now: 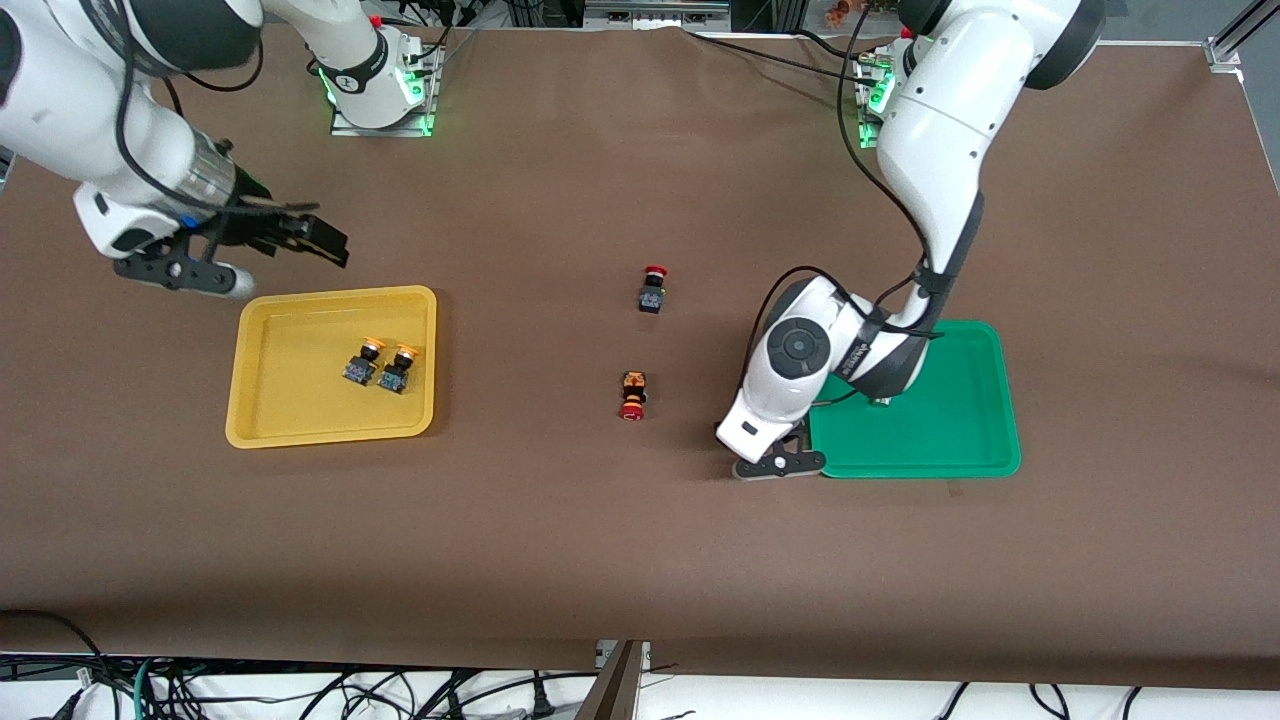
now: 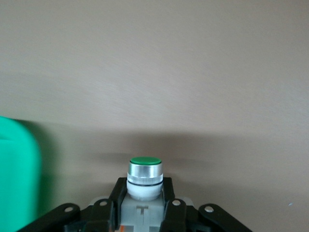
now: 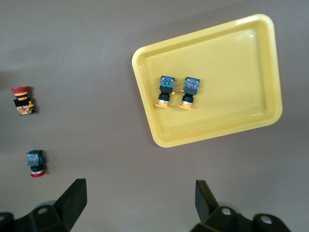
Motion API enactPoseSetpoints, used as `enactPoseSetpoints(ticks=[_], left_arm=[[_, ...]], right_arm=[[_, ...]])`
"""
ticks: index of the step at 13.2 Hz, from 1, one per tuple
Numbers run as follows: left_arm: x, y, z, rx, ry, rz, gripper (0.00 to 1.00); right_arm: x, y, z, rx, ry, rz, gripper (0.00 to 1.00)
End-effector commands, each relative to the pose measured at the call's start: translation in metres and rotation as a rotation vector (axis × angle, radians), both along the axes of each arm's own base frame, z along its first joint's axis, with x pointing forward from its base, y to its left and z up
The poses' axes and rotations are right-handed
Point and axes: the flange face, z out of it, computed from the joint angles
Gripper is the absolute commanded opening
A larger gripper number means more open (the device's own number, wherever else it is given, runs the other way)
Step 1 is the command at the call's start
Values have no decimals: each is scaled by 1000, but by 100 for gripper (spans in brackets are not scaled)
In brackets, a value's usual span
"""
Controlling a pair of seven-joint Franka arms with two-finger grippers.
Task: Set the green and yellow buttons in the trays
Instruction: 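Grasp the second white switch with the left gripper while the right gripper withdraws, then lower the white switch into the green tray and open the left gripper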
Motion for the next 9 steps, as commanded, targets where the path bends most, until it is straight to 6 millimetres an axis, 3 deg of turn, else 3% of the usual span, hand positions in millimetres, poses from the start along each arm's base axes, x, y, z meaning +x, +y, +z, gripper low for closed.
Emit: enactPoseSetpoints(ticks=[1,5,7,9], left_arm=[[0,60,65,8,92,-86,0],[-21,163,80,33,146,-248,0],[-36,205,67,47,150,-281,0],[-60,241,38,53,99,-306,0]], right_arm=[[0,-35,25,-4,-15,41,99],[1,-48,40,-1,-17,94,99],[2,-44,46,-5,-29,103,99],[4,-43,49,-16,-31,108,99]])
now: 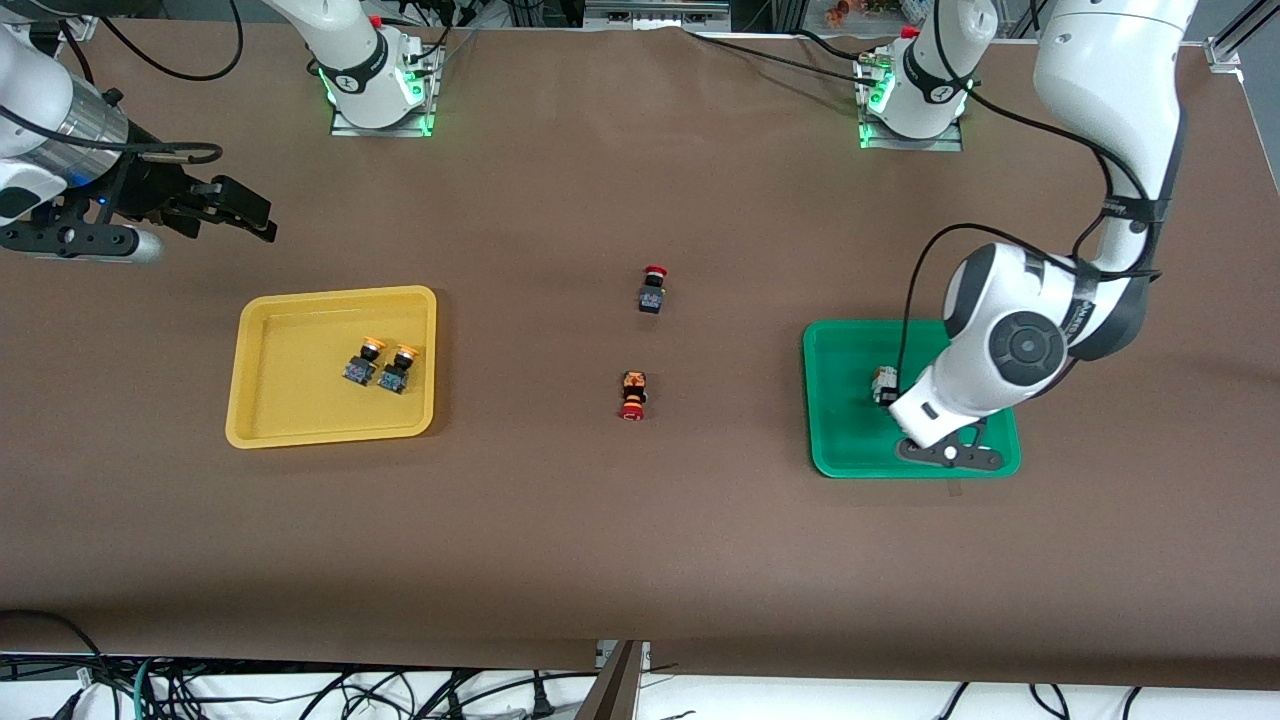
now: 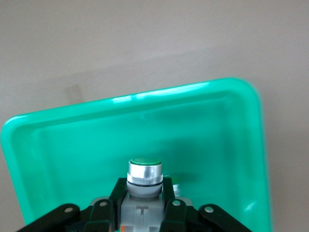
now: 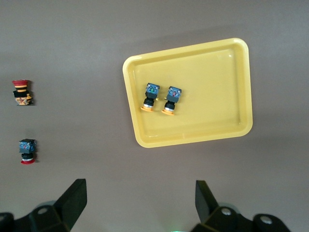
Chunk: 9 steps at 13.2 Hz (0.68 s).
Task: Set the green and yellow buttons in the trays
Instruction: 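Lower the white switch into the green tray and open the left gripper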
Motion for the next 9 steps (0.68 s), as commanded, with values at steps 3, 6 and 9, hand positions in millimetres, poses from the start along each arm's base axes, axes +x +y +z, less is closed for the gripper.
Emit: enactPoseSetpoints(ticks=[3,6,9], left_arm=[[-62,75,-52,-6,-69,-105,0],[-87,96,-81,-10,-106,-92,0],[-78,98,-71,-39,-119,-22,100]], right_arm=[[3,1,8,-20,3,18,99],[5,2,13,-20,-9,20,99],[9,2,16,-24,-2,21,99]])
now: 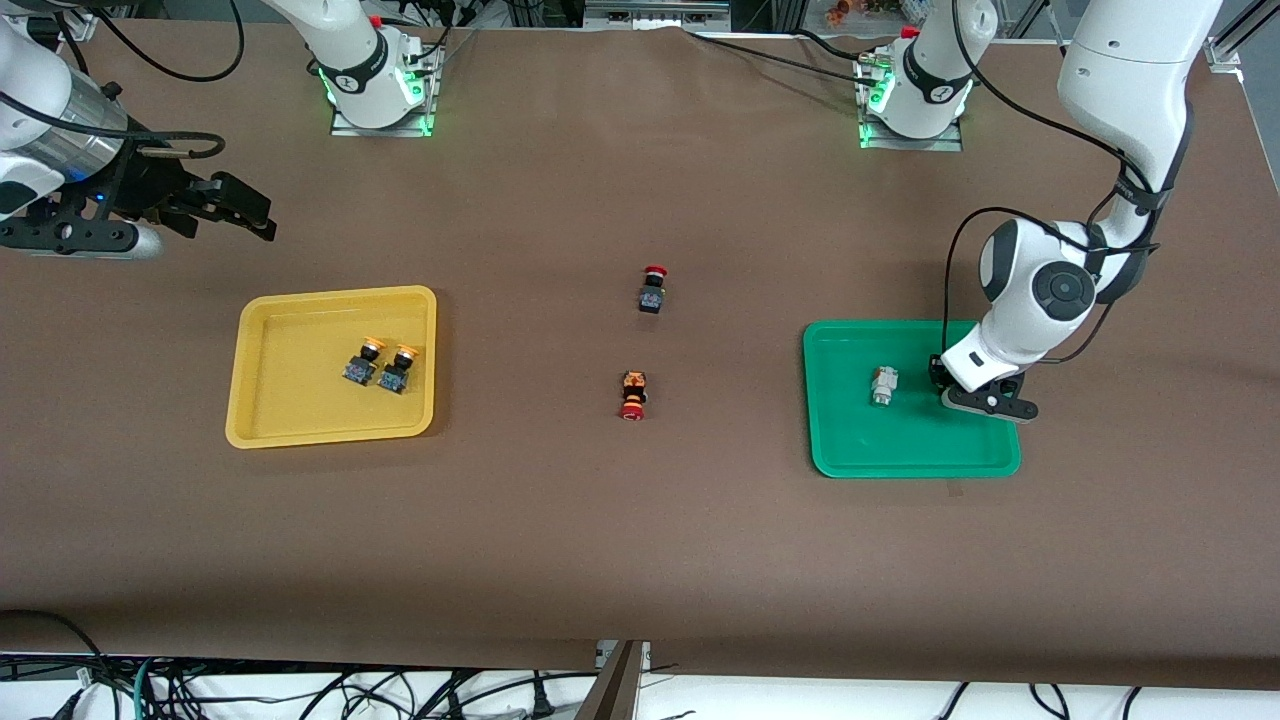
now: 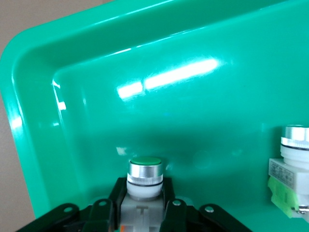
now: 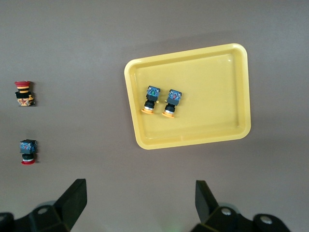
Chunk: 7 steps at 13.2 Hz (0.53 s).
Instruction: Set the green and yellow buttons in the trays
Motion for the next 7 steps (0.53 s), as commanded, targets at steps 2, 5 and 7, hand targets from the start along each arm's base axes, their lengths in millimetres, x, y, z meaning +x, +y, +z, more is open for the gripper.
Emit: enactPoseSetpoints(ticks=[2,5,7], left_arm=[[25,-3,53,-41,28,47,100],[69,-19,145,-146,124,139,100],[88,-24,204,-147,141,170,100]], right_arm=[[5,-1,10,-16,1,14,99],[5,0,10,-16,1,17,99],[5,0,10,-19,0,17,99]])
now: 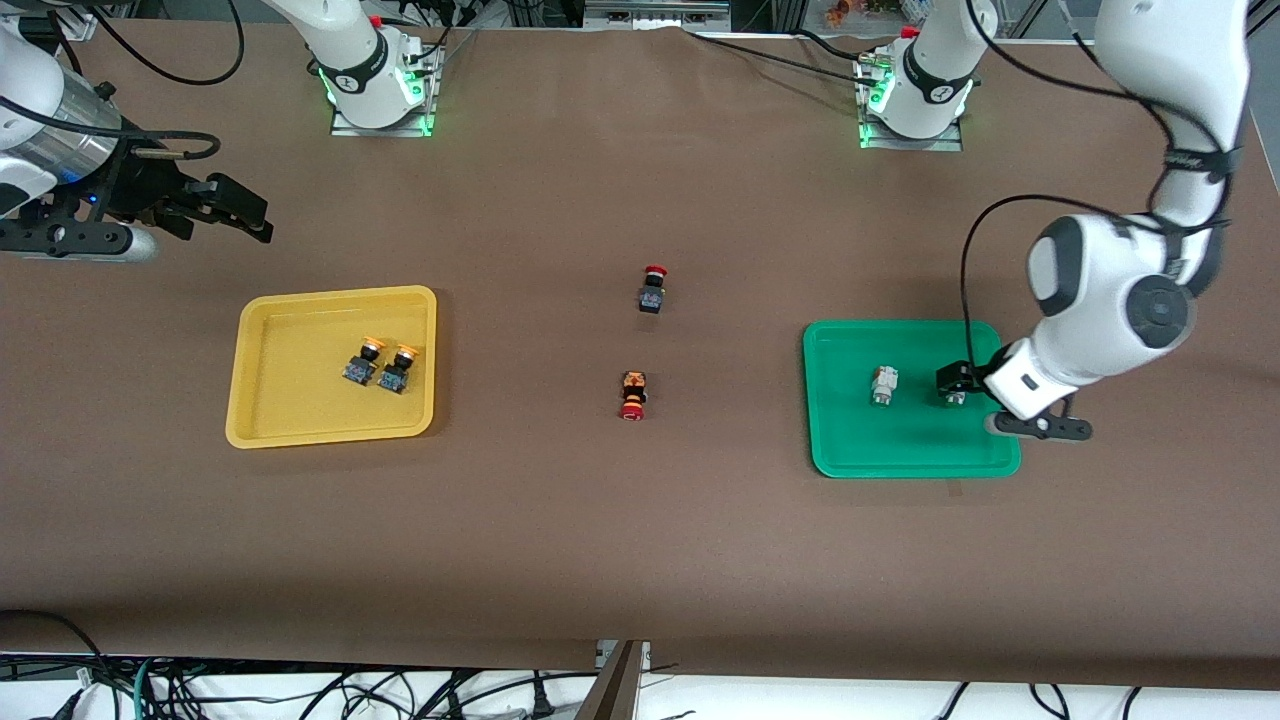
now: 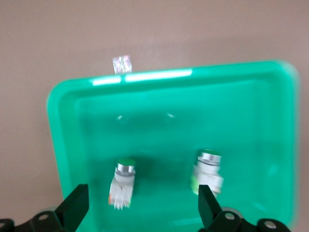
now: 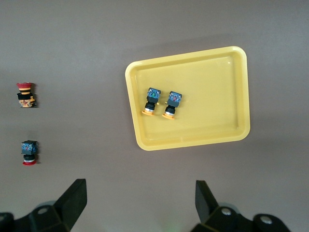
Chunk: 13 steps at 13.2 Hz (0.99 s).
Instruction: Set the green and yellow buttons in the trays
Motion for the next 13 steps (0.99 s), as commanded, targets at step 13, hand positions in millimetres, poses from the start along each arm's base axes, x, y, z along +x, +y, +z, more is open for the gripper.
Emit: enactPoseSetpoints(ticks=[13], left_arm=[[-22,19,225,-13,86,178,100]], right_arm=[[2,-6,5,-67,1,92,99]])
